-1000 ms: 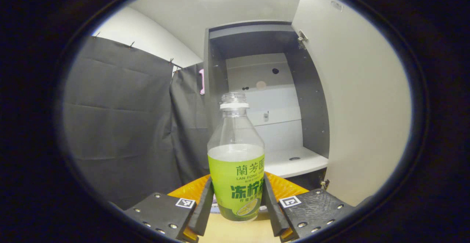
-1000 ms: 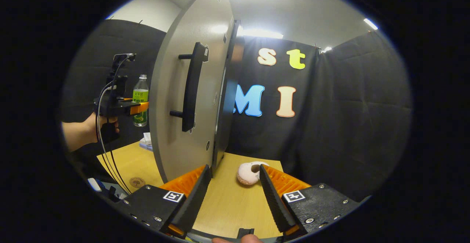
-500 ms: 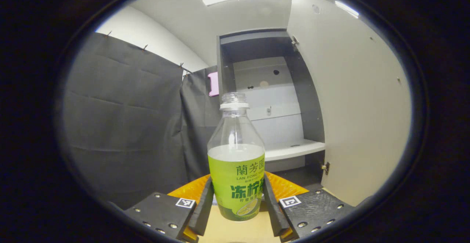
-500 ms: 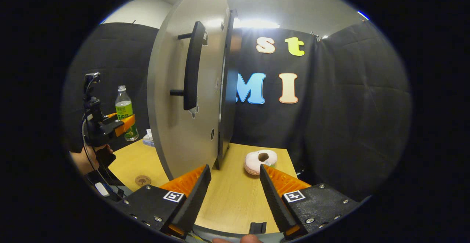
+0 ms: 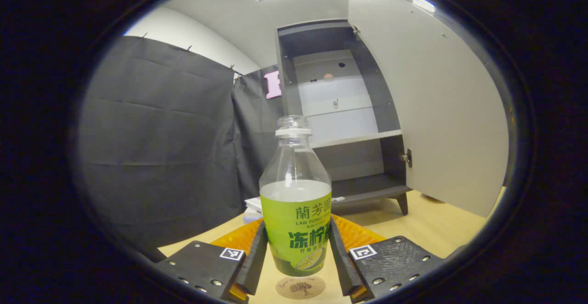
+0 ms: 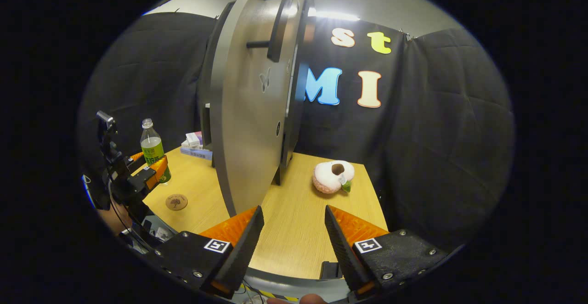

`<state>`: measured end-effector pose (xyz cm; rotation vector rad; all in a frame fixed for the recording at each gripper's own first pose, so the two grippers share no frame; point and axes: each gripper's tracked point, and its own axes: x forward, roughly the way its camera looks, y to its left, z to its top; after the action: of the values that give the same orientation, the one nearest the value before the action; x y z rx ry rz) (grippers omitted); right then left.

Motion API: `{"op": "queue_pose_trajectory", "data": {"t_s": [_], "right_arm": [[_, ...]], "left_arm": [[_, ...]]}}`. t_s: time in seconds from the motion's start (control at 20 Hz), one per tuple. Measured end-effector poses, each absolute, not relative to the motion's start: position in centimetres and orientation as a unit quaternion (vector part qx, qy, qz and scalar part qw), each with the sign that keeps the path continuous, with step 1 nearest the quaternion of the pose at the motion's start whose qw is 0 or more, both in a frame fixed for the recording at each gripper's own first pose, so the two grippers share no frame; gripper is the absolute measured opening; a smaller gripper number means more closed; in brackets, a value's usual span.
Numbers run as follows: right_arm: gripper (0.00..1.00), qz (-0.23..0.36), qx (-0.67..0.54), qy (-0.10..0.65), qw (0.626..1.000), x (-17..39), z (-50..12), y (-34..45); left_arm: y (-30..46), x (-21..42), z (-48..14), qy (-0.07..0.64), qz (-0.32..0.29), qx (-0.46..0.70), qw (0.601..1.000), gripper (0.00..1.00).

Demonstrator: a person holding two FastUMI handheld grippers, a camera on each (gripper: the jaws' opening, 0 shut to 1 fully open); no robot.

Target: Open the cabinet door with the right hand, grasp the bottle in the cabinet with the left hand and place it on the coaster, then close the cabinet door with the right hand.

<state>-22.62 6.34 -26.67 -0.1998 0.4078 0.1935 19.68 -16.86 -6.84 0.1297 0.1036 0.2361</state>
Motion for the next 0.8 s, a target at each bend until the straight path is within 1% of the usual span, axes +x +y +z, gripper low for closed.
{"op": "queue_pose_trajectory", "data": {"t_s": [0.05,0.1,0.15,0.2,0.3,0.35,0.4,0.45,0.5,0.6,0.65,0.75,0.8], "right_arm": [[0.83,0.097,-0.105,0.206,0.968,-22.7,-27.4,6.5],[0.83,0.101,-0.111,0.209,0.966,-22.9,-28.0,6.6],[0.83,0.107,-0.115,0.211,0.965,-22.9,-28.8,6.9],[0.83,0.109,-0.119,0.217,0.963,-23.0,-29.7,7.0],[0.83,0.115,-0.122,0.240,0.956,-23.5,-31.9,7.3],[0.83,0.118,-0.122,0.250,0.953,-23.7,-32.7,7.5],[0.83,0.123,-0.122,0.257,0.951,-23.8,-33.0,7.9],[0.83,0.130,-0.122,0.260,0.949,-23.9,-33.0,8.3],[0.83,0.136,-0.124,0.260,0.948,-23.9,-33.0,8.7],[0.83,0.142,-0.127,0.256,0.948,-23.9,-32.6,9.1],[0.83,0.142,-0.127,0.256,0.948,-24.0,-32.6,9.1],[0.83,0.144,-0.123,0.263,0.946,-23.9,-32.9,9.1],[0.83,0.145,-0.124,0.265,0.945,-23.8,-32.9,9.1]], "left_arm": [[-16.5,19.3,-6.8,0.046,0.128,0.066,0.989,0.68],[-16.5,19.6,-6.9,0.036,0.127,0.063,0.989,0.68],[-16.7,19.9,-7.2,0.033,0.128,0.061,0.989,0.72],[-16.6,19.9,-7.6,0.036,0.130,0.060,0.989,0.63],[-16.4,19.3,-8.2,0.042,0.136,0.056,0.988,0.72],[-16.3,19.0,-8.6,0.049,0.143,0.053,0.987,0.68],[-16.3,18.8,-8.9,0.057,0.148,0.045,0.986,0.68],[-16.3,18.4,-9.3,0.061,0.155,0.037,0.985,0.63],[-16.4,18.3,-9.4,0.063,0.160,0.029,0.985,0.68],[-16.7,18.5,-9.2,0.050,0.163,0.021,0.985,0.68],[-16.6,18.9,-9.5,0.051,0.163,0.017,0.985,0.72],[-16.5,18.7,-9.5,0.049,0.164,0.018,0.985,0.63],[-16.5,18.6,-9.6,0.049,0.166,0.015,0.985,0.68]]}}
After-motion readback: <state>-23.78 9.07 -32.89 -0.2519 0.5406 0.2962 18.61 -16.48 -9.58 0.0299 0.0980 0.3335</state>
